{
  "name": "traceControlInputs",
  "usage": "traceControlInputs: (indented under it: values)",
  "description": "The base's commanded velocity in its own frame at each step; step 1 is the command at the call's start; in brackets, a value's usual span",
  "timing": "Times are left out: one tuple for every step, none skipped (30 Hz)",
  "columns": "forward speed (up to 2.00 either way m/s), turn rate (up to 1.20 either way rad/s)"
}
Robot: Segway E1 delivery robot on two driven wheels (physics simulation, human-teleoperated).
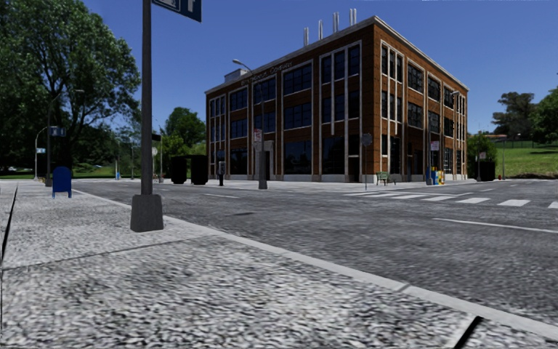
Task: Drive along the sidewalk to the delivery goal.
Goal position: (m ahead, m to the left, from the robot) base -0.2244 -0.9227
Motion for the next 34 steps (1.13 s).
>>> traceControlInputs:
  values:
    - [0.75, 0.00]
    - [0.30, 0.00]
    - [0.06, 0.00]
    - [0.06, 0.00]
    - [0.00, 0.00]
    - [0.00, 0.00]
    - [0.00, 0.00]
    - [0.00, 0.00]
    - [0.00, 0.00]
    - [0.00, 0.00]
    - [0.00, 0.00]
    - [0.00, 0.00]
    - [0.00, 0.00]
    - [0.00, 0.00]
    - [0.00, 0.00]
    - [0.00, 0.00]
    - [0.00, 0.00]
    - [0.00, 0.00]
    - [0.00, 0.00]
    - [0.00, 0.00]
    - [0.00, 0.00]
    - [0.00, 0.00]
    - [0.00, 0.00]
    - [0.00, 0.00]
    - [0.00, 0.00]
    - [0.00, 0.00]
    - [0.00, 0.00]
    - [0.00, 0.00]
    - [0.00, 0.00]
    - [0.00, 0.00]
    - [0.00, 0.00]
    - [0.00, 0.00]
    - [0.00, 0.00]
    - [0.00, 0.00]
